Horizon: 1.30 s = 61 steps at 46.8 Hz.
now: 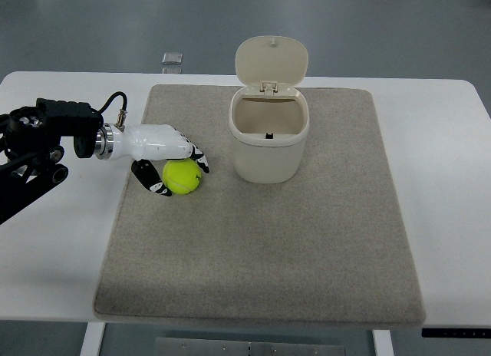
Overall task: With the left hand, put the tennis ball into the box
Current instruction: 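Close the left hand fingers around the tennis ball and lift, then carry the ball with the left hand over the open cream bin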
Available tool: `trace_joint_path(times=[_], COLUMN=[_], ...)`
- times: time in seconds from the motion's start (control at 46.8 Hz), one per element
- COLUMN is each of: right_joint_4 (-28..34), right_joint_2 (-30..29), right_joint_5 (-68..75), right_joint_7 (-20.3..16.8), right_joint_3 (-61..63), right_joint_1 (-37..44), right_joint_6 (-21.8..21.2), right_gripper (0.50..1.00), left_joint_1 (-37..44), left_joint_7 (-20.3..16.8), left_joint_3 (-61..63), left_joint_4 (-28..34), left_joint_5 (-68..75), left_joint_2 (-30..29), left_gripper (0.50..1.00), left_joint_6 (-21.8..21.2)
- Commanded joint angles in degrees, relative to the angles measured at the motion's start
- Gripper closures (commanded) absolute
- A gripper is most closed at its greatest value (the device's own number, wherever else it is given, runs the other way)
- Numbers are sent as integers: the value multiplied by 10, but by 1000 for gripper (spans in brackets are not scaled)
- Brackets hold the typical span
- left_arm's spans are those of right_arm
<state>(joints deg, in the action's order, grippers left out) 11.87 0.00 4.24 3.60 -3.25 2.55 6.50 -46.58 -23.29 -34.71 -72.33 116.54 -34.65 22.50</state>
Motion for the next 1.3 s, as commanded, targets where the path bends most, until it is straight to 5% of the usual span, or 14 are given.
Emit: trace_joint_path(times=[0.0,0.107,0.299,0.556,0.962,1.282], right_joint_4=[0,0,0,0,0,0], right_joint_2=[0,0,0,0,0,0], right_joint_5=[0,0,0,0,0,1], right_joint_7=[0,0,0,0,0,0], right_joint_3=[0,0,0,0,0,0], right_joint_1=[0,0,0,0,0,0], right_joint_6=[0,0,0,0,0,0], right_gripper=[597,597,597,597,597,597], left_joint_1=[-1,0,-4,-18,-72,-123], left_joint_7=[0,-1,-2,-7,-27,-26], left_joint_3=[0,0,-3,-4,-4,-1], left_joint_4=[-1,-4,-16,-90,-192,-215], left_joint_5=[-1,-1,-5,-21,-161,-171], left_joint_2=[-1,-3,-25,-113,-199,-172], left_gripper=[887,1000,1000,1000,1000,1000], left_joint_6=[0,0,-5,-89,-90,-75])
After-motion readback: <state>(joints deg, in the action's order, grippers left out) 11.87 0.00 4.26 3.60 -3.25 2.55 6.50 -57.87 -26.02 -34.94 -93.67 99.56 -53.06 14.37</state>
